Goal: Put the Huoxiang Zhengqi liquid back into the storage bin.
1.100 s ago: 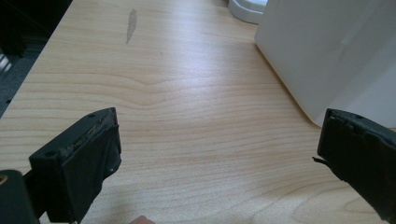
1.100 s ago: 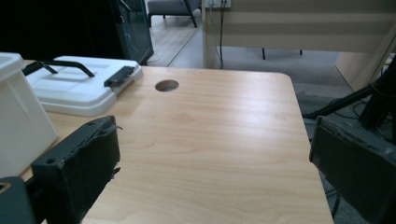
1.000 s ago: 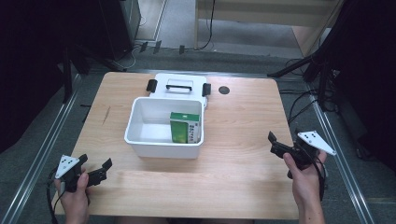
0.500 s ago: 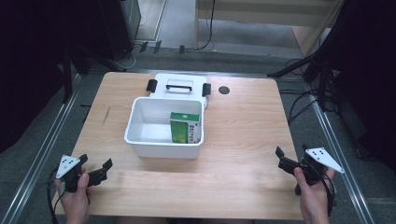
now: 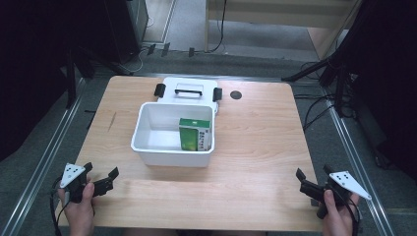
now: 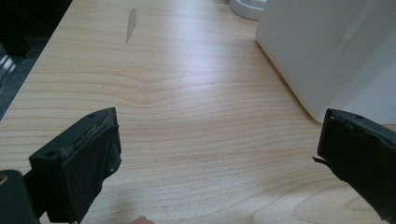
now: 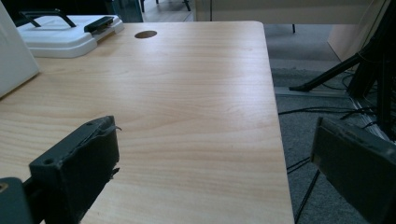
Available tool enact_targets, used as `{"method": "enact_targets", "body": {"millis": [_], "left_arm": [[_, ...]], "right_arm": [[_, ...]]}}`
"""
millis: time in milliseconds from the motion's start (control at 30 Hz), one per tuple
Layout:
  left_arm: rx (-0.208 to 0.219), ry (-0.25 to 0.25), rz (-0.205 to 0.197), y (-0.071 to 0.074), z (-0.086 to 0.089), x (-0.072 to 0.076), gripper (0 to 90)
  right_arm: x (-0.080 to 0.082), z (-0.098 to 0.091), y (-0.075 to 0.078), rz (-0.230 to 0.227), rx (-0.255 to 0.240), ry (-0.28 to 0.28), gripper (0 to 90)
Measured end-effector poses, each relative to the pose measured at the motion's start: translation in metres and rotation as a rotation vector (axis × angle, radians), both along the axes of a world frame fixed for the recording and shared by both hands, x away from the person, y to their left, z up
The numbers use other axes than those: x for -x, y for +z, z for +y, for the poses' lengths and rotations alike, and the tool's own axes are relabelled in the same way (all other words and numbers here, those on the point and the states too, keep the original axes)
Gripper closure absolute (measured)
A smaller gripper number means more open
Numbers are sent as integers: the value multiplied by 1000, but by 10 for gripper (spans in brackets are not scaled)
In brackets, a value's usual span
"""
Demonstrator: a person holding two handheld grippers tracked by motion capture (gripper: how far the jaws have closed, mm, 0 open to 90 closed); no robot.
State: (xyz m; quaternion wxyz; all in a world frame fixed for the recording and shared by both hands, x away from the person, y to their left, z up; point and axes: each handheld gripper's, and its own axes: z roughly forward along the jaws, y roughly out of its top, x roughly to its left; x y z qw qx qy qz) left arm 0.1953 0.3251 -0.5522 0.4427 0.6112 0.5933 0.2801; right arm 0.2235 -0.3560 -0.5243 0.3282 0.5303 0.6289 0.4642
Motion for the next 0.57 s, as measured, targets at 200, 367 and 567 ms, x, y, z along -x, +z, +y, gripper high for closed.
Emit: {"method": "enact_targets", "body": {"millis": [200, 367, 567], "left_arm": [[-4, -4, 9, 0, -1, 0, 0], [1, 2, 17, 0, 0, -1, 1], [-2, 3, 34, 0, -1, -1, 1]], "right_arm": [[13, -9, -5, 12, 18, 3, 11], [24, -12, -8, -2, -5, -5, 15], [26, -11, -12, -18, -33, -32, 66]]}}
